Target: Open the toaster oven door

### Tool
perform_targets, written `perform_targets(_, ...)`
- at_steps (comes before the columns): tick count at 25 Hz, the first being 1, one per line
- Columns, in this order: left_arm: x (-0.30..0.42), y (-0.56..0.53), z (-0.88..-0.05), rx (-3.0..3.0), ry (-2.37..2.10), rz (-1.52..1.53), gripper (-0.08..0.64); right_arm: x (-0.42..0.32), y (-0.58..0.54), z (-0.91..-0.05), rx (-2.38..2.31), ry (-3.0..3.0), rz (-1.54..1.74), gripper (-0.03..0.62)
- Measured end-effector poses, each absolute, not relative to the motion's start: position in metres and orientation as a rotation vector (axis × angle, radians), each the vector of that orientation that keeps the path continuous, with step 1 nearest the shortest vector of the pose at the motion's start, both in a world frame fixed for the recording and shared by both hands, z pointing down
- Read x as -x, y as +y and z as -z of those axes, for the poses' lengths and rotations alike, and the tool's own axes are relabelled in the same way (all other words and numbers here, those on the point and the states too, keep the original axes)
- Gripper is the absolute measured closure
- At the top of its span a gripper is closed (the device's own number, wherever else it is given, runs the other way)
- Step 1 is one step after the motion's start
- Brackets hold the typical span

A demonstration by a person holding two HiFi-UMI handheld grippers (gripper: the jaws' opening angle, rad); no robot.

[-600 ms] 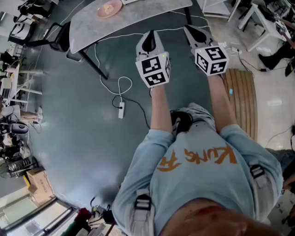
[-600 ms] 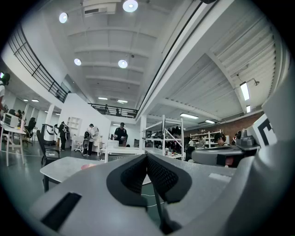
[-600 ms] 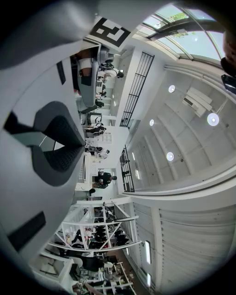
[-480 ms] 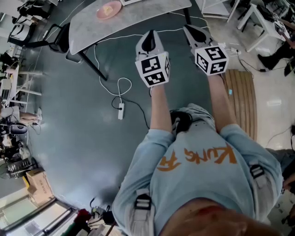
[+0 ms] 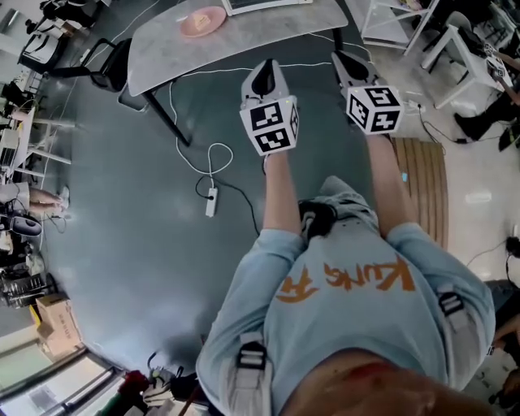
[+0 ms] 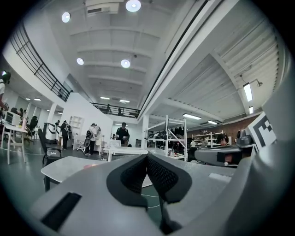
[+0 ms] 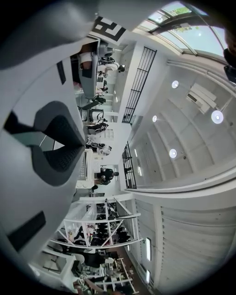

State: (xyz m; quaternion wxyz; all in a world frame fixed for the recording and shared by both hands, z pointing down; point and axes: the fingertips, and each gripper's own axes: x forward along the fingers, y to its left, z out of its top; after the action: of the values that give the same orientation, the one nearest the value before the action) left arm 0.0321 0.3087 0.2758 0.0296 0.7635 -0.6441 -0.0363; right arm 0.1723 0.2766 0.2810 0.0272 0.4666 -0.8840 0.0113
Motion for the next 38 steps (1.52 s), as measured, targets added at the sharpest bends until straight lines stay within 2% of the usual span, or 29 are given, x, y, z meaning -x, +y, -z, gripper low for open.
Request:
perform_targets(13, 0.009, 0.274, -0.263, -2.342, -2.109, 0.170, 0.558, -0.157, 0.224, -0.271, -1.431, -2.773, -0.004, 0.594)
perform_targets(21, 0.047, 0.210, -0.262, -2.266, -2.228, 0.163, 0.558, -0.147, 0.142, -0.287, -1.410, -2.816, -0.036, 0.594)
perform_targets(32, 0.023, 0.011, -0.319, -2.294, -2.155, -0.043, 0.558, -0.131, -0.049, -0.358, -1.370, -2.773, -0.221, 0.594)
perform_targets(38, 0.025, -0.116, -0.333, -2.247, -2.095, -0.059, 0.558, -0.128, -0.178, -0.344, -1.385, -2.757, -0.128, 0.594)
